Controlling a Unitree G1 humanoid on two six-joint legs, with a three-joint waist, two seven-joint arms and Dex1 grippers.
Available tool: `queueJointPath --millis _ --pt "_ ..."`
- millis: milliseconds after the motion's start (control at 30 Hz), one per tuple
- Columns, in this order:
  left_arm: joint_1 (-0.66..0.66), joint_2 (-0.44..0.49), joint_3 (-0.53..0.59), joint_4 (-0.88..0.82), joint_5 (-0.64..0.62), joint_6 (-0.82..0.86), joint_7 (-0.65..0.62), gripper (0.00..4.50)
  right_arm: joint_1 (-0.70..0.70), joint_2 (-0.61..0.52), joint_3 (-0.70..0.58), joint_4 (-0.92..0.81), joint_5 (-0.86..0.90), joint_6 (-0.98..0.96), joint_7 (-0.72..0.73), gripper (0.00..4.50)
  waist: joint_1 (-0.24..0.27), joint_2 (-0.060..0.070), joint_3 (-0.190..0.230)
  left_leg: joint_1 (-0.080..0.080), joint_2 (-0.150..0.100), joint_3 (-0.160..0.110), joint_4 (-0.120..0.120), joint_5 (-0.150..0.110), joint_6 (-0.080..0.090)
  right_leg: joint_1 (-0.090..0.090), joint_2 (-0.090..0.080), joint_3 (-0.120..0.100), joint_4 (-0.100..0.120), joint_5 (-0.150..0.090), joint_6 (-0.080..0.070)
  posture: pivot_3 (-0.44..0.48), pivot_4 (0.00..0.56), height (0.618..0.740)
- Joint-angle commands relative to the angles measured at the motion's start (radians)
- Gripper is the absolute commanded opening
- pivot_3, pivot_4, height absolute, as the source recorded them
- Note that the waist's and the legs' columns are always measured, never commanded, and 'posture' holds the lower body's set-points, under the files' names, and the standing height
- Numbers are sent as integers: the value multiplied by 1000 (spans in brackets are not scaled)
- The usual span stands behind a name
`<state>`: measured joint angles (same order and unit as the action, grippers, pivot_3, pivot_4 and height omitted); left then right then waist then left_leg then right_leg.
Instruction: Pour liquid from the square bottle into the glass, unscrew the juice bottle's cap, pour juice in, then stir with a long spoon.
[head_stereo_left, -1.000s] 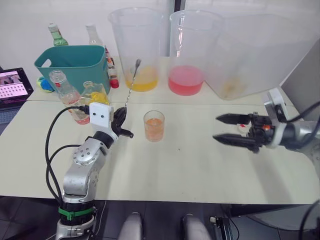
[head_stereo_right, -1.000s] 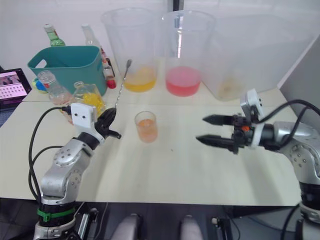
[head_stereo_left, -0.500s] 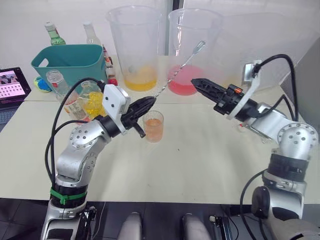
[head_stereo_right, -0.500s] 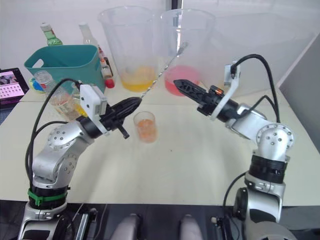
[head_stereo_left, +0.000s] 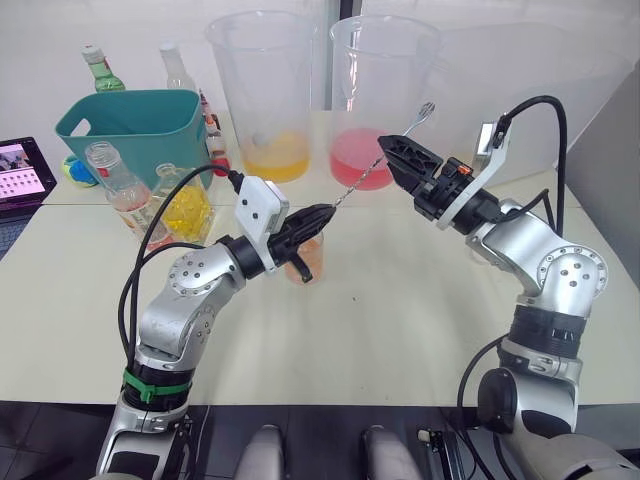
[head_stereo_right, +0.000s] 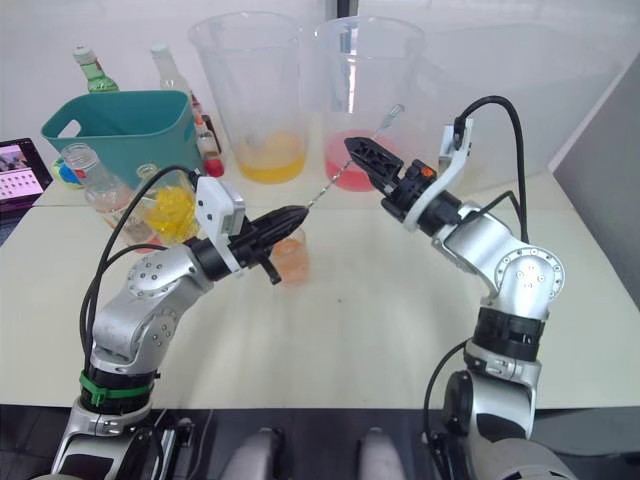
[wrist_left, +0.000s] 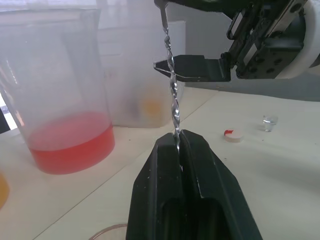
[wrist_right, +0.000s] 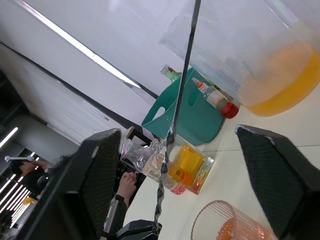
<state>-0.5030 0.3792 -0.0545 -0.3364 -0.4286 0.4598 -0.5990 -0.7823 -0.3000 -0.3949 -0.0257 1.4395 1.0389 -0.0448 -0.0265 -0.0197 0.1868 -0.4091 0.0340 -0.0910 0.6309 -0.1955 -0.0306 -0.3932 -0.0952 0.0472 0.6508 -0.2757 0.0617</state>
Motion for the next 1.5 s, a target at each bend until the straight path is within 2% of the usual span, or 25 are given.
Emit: queueJointPath --millis 33,267,300,567,667,933,1133,1233,1400,1500 --pt "-11 -11 2 -31 6 -4 19 0 -26 1 7 -50 44 -26 3 2581 0 0 0 0 0 0 0 0 0 0 0 0 0 0 0 0 150 740" --pt "-9 -23 -13 -36 3 4 28 0 -25 1 23 -61 53 -53 -4 268 -2 0 0 0 0 0 0 0 0 0 0 0 0 0 0 0 150 740" --pt "-10 -23 -15 -34 4 4 27 0 -25 0 26 -62 51 -56 -3 104 -2 0 0 0 0 0 0 0 0 0 0 0 0 0 0 0 150 740" --pt "-7 -21 -20 -44 -2 15 25 0 -20 -9 44 -74 32 -77 8 104 -5 0 0 0 0 0 -1 0 0 0 0 0 0 0 0 0 150 740" --pt "-10 -30 6 -34 -11 41 60 0 -16 -12 50 -78 26 -80 14 104 -6 0 0 0 0 0 -1 0 0 0 0 0 0 0 0 0 150 740" --pt "-19 4 110 -52 -119 72 20 2575 -43 -40 43 -70 -41 -150 93 0 -11 0 0 0 0 0 -1 0 0 -1 0 0 0 0 0 0 150 740" --pt "-42 86 184 -43 -169 98 -11 4470 -126 -107 44 -23 -133 -214 227 0 -14 1 1 -2 0 0 -2 0 0 -4 0 0 1 0 0 0 150 740" --pt "-18 165 248 -43 -220 127 -67 4470 -194 -129 71 7 -178 -224 300 0 -16 1 1 -2 0 0 -2 0 0 -4 0 0 1 0 0 0 150 740" --pt "97 354 351 -10 -242 136 -209 4470 -279 -146 178 38 -320 -240 463 0 -35 2 1 -5 1 1 -4 0 0 -12 1 2 7 0 -1 0 150 740" --pt "155 407 378 -10 -244 126 -251 4470 -304 -137 214 60 -380 -254 522 0 -37 2 1 -5 1 1 -4 0 0 -12 1 2 6 0 -1 0 150 740"
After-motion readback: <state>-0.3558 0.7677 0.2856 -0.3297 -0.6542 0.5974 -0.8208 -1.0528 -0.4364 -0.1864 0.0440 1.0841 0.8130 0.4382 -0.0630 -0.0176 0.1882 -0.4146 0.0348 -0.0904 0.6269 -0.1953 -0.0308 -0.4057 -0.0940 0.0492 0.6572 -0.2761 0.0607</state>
